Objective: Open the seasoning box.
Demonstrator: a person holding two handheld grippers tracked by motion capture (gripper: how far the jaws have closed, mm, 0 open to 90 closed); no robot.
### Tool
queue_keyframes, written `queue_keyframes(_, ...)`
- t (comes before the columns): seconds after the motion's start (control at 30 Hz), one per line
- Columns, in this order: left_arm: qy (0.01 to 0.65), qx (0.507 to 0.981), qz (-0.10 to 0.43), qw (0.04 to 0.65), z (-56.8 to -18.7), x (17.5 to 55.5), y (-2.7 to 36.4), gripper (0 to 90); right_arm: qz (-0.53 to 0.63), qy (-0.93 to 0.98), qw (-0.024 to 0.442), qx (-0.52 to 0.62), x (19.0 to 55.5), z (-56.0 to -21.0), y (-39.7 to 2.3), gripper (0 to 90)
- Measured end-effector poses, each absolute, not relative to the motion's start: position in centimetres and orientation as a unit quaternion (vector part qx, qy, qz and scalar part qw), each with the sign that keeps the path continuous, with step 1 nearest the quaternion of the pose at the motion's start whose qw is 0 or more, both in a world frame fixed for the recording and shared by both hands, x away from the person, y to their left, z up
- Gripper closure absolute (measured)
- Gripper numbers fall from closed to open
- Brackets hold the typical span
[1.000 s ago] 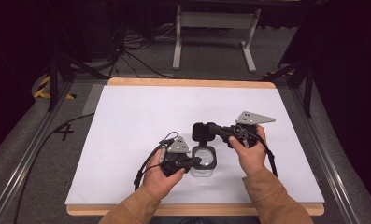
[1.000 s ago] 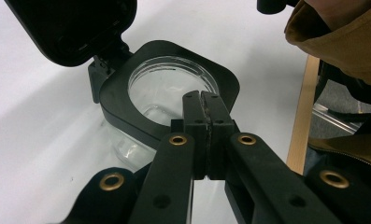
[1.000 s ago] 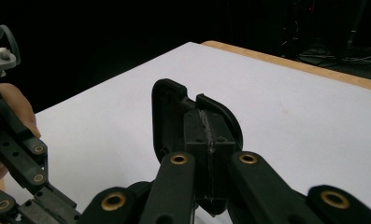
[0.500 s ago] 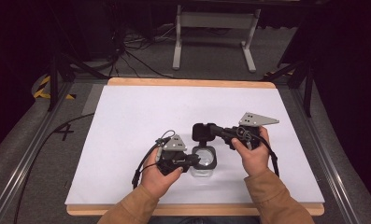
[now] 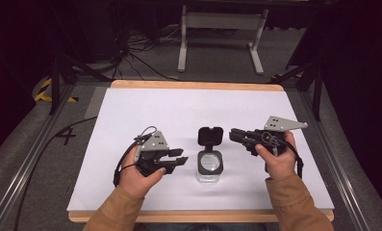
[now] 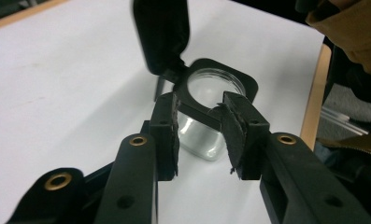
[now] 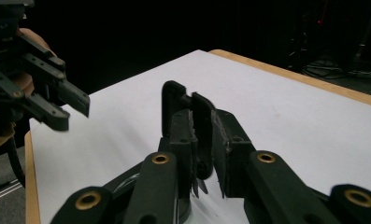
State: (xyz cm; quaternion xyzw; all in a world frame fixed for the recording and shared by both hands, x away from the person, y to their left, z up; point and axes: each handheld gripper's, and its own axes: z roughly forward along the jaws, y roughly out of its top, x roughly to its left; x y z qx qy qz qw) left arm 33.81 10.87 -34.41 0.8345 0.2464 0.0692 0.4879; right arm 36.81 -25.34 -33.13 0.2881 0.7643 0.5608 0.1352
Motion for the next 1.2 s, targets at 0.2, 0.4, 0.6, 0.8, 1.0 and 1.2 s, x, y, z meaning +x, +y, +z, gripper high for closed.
queue_keyframes(0.2,0.265,0.833,0.072,0.48,-34.4,34.4,12.7,59.4,0.559,0.759,0.145,0.302,36.7,-32.8,-27.5,68.6)
queue_keyframes(0.4,0.291,0.826,0.076,0.477,-34.7,35.2,14.5,54.2,0.533,0.77,0.158,0.313,36.6,-32.7,-28.7,59.0)
queue_keyframes(0.6,0.309,0.824,0.096,0.465,-35.2,36.0,16.2,47.9,0.492,0.782,0.181,0.339,37.0,-33.0,-30.6,48.9)
queue_keyframes(0.8,0.329,0.832,0.105,0.434,-36.6,37.2,17.7,40.3,0.453,0.788,0.184,0.374,37.7,-34.3,-32.5,42.6)
queue_keyframes(1.0,0.354,0.832,0.108,0.414,-38.3,38.4,18.6,34.1,0.423,0.798,0.168,0.395,38.8,-36.2,-33.3,39.0)
queue_keyframes(1.2,0.375,0.834,0.104,0.39,-40.1,39.4,19.2,30.9,0.381,0.811,0.167,0.41,39.9,-38.4,-33.7,37.8)
